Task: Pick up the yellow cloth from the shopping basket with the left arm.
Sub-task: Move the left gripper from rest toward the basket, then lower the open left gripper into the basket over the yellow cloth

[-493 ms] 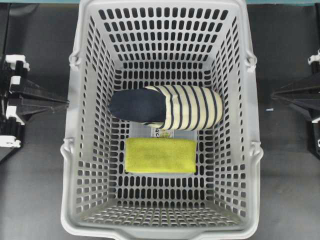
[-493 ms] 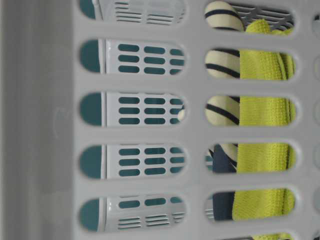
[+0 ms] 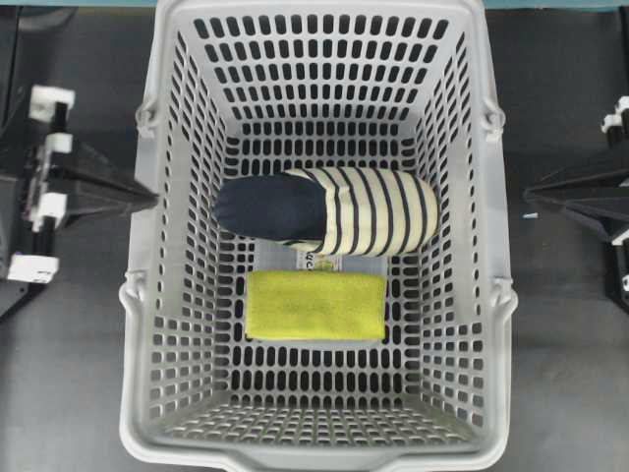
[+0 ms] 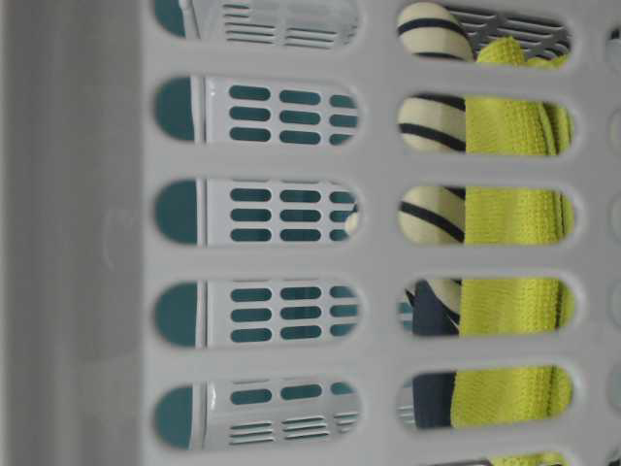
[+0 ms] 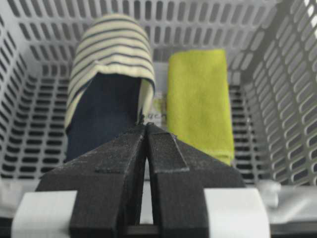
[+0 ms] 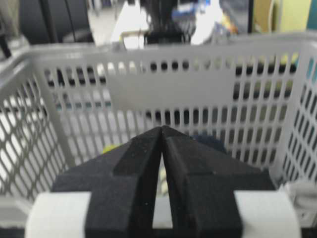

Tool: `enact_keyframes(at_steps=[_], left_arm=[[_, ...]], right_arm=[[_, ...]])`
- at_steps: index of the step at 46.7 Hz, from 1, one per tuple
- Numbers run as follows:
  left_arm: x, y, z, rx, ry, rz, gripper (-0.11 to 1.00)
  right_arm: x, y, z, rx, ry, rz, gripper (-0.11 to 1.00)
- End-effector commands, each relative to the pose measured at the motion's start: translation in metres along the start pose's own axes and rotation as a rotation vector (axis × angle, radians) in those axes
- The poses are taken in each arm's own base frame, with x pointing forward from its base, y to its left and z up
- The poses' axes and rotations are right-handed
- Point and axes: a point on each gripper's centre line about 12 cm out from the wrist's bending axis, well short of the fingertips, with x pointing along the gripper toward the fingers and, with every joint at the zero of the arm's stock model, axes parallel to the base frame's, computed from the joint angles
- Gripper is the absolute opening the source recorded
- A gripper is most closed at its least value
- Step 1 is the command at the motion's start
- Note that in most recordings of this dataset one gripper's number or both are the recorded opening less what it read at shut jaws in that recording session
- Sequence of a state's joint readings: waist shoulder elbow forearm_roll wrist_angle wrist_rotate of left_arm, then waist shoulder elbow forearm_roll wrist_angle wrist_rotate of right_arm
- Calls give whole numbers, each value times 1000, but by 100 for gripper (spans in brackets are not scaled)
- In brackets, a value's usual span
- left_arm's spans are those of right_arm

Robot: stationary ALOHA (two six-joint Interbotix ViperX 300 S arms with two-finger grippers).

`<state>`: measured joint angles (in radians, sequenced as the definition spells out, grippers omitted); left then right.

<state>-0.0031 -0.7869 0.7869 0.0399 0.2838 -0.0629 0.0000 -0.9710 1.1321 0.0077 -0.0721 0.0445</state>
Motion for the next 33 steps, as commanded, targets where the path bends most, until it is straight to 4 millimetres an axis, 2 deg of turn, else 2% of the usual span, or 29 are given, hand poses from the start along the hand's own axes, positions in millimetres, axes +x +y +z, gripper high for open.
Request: enact_keyframes(at_steps=[1, 5, 9, 16, 19, 22, 30, 33], left_arm=[[13, -4, 21, 8, 40, -8, 0], [24, -5, 27, 10, 124, -6, 0], [36, -5, 28, 9, 198, -2, 0], [55, -5, 23, 10, 314, 7, 1], [62, -5, 21, 10, 346, 9, 6], [69, -5, 21, 10, 366, 10, 20], [100, -11, 22, 17, 405, -2, 72], [114, -18, 21, 29, 418, -17, 85]], right_arm=[[1, 0, 7, 3, 41, -3, 1], [0, 0, 9, 2, 49, -3, 7], [-2, 0, 12, 3, 37, -3, 22], [-6, -1, 16, 6, 16, -9, 59], [-6, -1, 18, 4, 6, -9, 73], [-7, -1, 20, 4, -4, -8, 78], [-7, -2, 18, 3, -1, -13, 76], [-7, -2, 18, 4, -2, -13, 76]])
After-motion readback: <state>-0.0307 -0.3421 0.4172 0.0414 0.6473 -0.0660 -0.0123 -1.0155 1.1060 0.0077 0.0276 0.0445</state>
